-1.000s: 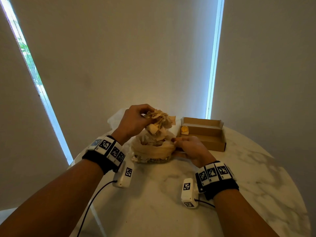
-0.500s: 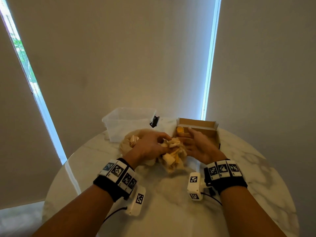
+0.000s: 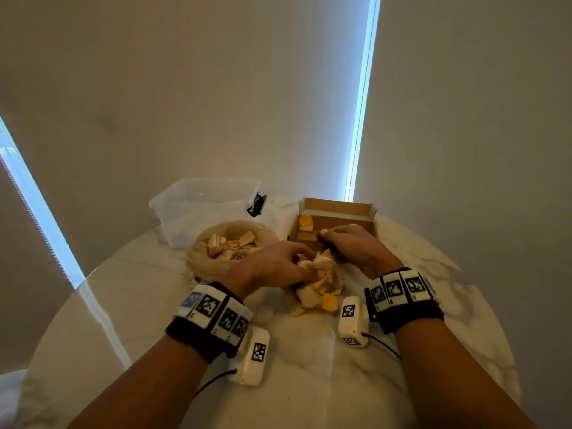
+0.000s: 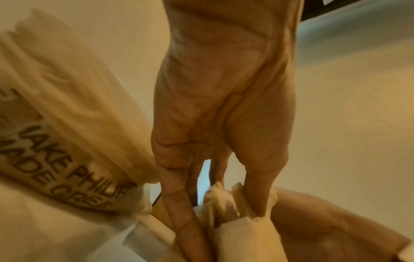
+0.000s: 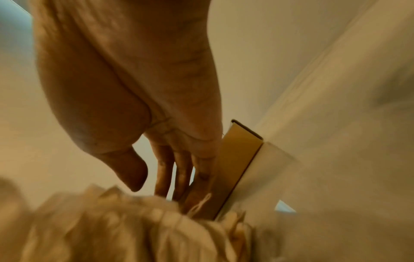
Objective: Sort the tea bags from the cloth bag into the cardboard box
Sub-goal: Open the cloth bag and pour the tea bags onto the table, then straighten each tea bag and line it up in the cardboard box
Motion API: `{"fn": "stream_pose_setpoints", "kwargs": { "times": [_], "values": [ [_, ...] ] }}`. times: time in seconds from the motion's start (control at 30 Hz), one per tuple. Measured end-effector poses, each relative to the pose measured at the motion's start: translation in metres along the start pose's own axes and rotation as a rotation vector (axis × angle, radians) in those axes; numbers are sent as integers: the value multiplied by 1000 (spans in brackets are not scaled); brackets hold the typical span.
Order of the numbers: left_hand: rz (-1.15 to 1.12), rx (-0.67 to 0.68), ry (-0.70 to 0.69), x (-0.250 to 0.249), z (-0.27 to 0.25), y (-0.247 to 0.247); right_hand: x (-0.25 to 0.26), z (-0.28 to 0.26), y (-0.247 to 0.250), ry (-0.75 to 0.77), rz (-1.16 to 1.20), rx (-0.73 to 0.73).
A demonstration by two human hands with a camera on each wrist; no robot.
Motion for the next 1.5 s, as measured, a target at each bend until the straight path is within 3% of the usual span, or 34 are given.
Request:
{"fn": "stream_pose_setpoints", "kwargs": {
  "times": [0.17,0.27,0.43,0.7,0.97,1.17,1.33,1.5],
  "values": [
    [-101,-58,-12,20,-3,18,12,-11,-2,24,-67,47],
    [-120,-61,-32,26,-4,20,26,-24,4,134,-156,55],
    [-80,-137,-94,34,-6,26,39,-42,-14,309,-299,249],
    [-172,-237,-185,26,-14,32,14,-21,-1,211,-257,67],
    [-182,-288,-194,26,-19,35,33,-40,-14,298,-373,286],
    [-280,-228,-163,27,-21,32,27,-30,-15,297,-318,256],
    [-424,-228,-101,26,-26,37,18,-20,-7,200,-457,169],
    [-522,-182,-48,20,-31,37,47,-37,-4,365,-349,138]
  ]
}}
Point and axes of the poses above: each hand's wrist, its own z-axis towards the middle knuckle, its own y-axis out of the back of the hand, x = y × z, the point moved 5 cm from there along z, towards the middle knuckle, and after that the axes turned 1 degree about y, right-handed, at the moved point
